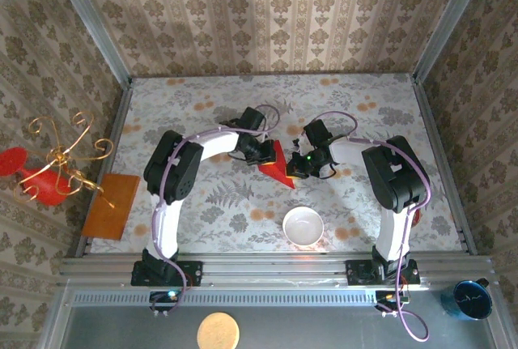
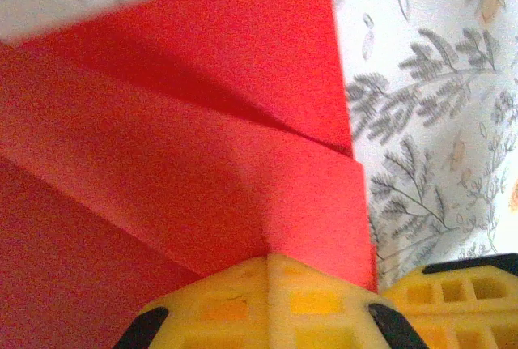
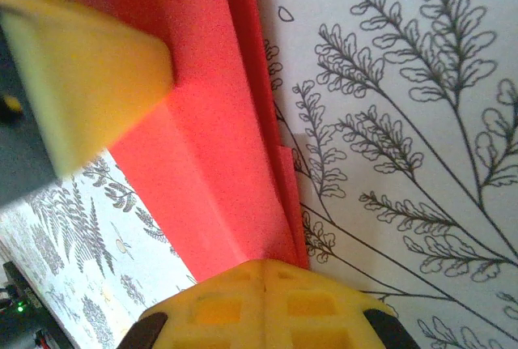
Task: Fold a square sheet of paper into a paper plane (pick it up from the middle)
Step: Fourth fold the wing at the center of the table.
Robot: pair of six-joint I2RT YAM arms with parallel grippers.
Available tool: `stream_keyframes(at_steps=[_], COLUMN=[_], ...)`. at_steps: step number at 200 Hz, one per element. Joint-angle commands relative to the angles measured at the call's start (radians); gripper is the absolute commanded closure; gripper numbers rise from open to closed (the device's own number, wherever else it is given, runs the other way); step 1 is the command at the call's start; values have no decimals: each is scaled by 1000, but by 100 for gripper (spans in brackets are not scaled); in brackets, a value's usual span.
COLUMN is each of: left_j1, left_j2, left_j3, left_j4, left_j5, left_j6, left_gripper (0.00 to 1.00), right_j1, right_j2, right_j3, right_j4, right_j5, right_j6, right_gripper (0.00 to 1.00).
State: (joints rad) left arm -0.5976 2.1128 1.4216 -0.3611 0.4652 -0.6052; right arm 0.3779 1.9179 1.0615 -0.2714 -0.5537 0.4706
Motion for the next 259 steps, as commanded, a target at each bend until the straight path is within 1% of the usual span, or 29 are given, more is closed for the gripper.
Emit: stream_keyframes(at_steps=[1,22,28,30,34,51,71,87,102,114,132,135,141,169,192,224,259], left_j1=[82,135,136,158,174,208,234,236,220,193,149,119,98,18,-24,-28,17], left_j2=[56,85,92,95,98,109,105,68,10,-43,-116,-123,-134,-118,-68,-11,13], left_j3=[49,83,91,94,99,116,139,142,115,78,-2,-13,-33,-74,-57,-43,-58], left_j4=[-55,-57,-54,-52,-49,-31,-25,-23,-2,29,93,99,118,185,188,177,192], left_j5=[-85,-79,-78,-76,-73,-66,-62,-61,-39,-17,-14,-13,-12,15,26,13,-5], left_j6=[61,83,85,86,88,94,102,114,108,96,69,63,47,-20,-37,-35,-21], left_gripper=[93,93,93,93,93,93,93,93,93,93,93,93,93,93,93,93,94], right_j1=[2,2,1,1,2,1,1,1,2,2,1,1,1,1,1,1,1], right_j2=[75,69,67,67,66,63,61,59,54,50,45,44,44,48,48,45,46], right_j3=[-50,-52,-52,-52,-52,-54,-58,-60,-63,-67,-71,-73,-75,-78,-82,-87,-93], right_j4=[-161,-158,-157,-156,-155,-151,-145,-141,-140,-138,-136,-135,-134,-128,-124,-121,-120], right_j5=[207,208,207,207,207,205,201,198,198,196,196,196,196,192,192,193,199], right_j6=[-16,-15,-15,-15,-15,-13,-12,-9,-10,-9,-7,-7,-7,-7,-5,-6,-4], right_gripper=[97,97,97,97,97,97,97,97,97,97,97,97,97,97,97,97,97])
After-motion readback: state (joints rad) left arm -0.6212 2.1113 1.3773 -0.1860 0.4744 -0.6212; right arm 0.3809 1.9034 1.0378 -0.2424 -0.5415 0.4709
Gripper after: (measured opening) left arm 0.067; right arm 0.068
